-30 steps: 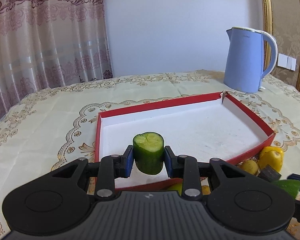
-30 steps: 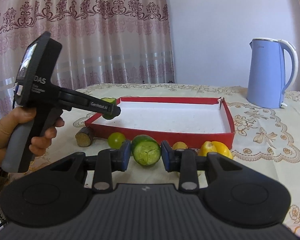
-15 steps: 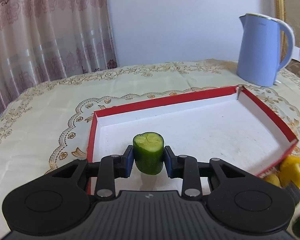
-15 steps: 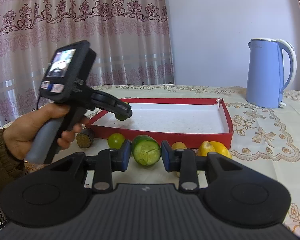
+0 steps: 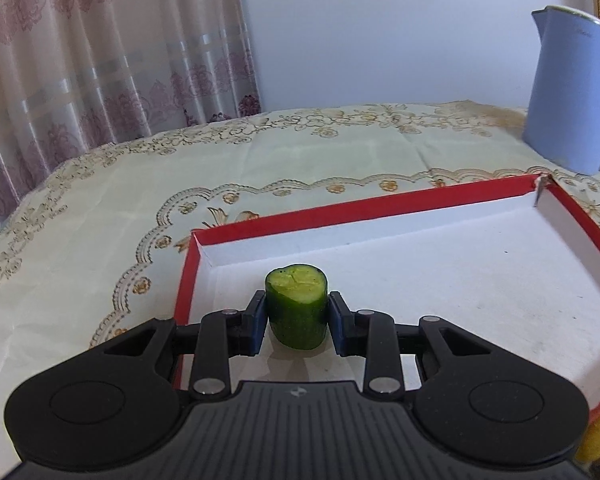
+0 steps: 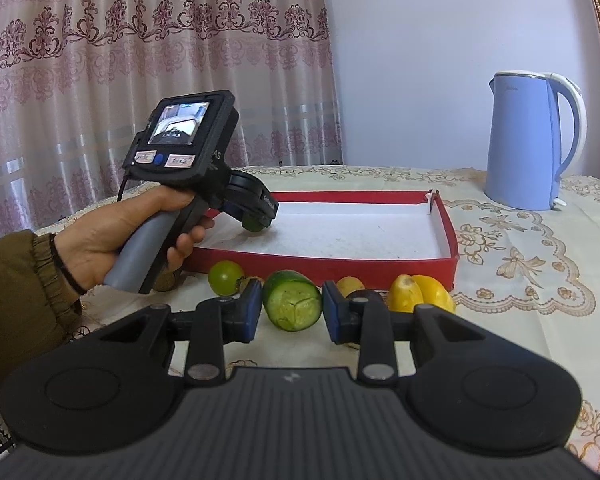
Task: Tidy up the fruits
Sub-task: 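Lower the cucumber chunk into the tray and open the left tool, then lower the green lime half into the tray and open the right tool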
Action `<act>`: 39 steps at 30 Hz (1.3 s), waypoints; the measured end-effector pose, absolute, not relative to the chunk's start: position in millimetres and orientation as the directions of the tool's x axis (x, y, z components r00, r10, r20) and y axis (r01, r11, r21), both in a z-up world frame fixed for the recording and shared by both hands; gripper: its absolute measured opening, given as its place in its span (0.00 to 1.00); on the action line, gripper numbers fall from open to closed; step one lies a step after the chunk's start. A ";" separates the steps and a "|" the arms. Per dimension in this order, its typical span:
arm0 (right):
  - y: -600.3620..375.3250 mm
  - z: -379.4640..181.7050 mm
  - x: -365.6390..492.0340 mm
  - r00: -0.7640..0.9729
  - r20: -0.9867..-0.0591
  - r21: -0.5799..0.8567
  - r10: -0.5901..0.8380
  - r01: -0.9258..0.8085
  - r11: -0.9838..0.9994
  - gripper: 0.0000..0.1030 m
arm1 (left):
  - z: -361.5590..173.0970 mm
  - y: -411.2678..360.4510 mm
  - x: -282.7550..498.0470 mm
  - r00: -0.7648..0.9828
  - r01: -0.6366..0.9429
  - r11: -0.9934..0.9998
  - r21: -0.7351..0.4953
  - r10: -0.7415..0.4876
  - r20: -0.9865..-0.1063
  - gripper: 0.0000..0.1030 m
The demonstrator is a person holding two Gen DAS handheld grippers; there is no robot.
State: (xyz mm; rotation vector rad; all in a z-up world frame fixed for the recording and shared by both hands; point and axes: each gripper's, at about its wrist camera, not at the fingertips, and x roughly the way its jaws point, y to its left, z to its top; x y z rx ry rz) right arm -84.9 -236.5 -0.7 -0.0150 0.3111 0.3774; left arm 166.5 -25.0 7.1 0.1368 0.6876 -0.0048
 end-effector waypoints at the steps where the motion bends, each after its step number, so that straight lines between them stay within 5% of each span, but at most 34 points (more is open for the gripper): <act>1: -236.1 -1.0 -85.6 0.883 -0.301 0.042 0.359 -0.364 0.931 0.30 | 7.0 -25.8 166.6 0.774 0.047 0.990 0.131 0.046 -0.631 0.30; 4: -234.1 -0.9 -87.8 0.885 -0.302 0.038 0.355 -0.361 0.932 0.30 | 7.0 -29.0 165.1 0.777 0.044 0.987 0.154 0.063 -0.626 0.31; 8: -232.4 0.3 -88.6 0.888 -0.297 0.041 0.352 -0.356 0.934 0.30 | 12.9 -23.6 152.6 0.786 0.031 0.988 0.149 0.068 -0.615 0.67; 14: -227.8 1.2 -84.2 0.884 -0.294 0.057 0.363 -0.363 0.930 0.30 | 35.8 6.1 107.4 0.873 -0.036 0.997 0.069 0.065 -0.484 0.84; 21: -227.3 12.3 -63.5 0.882 -0.268 0.106 0.388 -0.373 0.922 0.30 | 38.2 54.2 105.1 0.902 -0.092 0.984 -0.152 0.018 -0.430 0.84; 25: -229.2 31.0 -41.1 0.891 -0.240 0.092 0.385 -0.374 0.923 0.30 | 40.3 70.6 100.6 0.907 -0.189 0.963 -0.194 0.095 -0.411 0.84; 34: -224.0 95.5 32.9 0.898 -0.182 -0.046 0.400 -0.414 0.909 0.30 | 37.4 55.4 97.5 0.906 -0.149 0.983 -0.110 0.091 -0.414 0.84; 39: -242.2 94.2 68.6 0.895 -0.142 0.031 0.422 -0.422 0.906 0.30 | 32.9 45.5 100.1 0.899 -0.130 0.990 -0.057 0.093 -0.428 0.84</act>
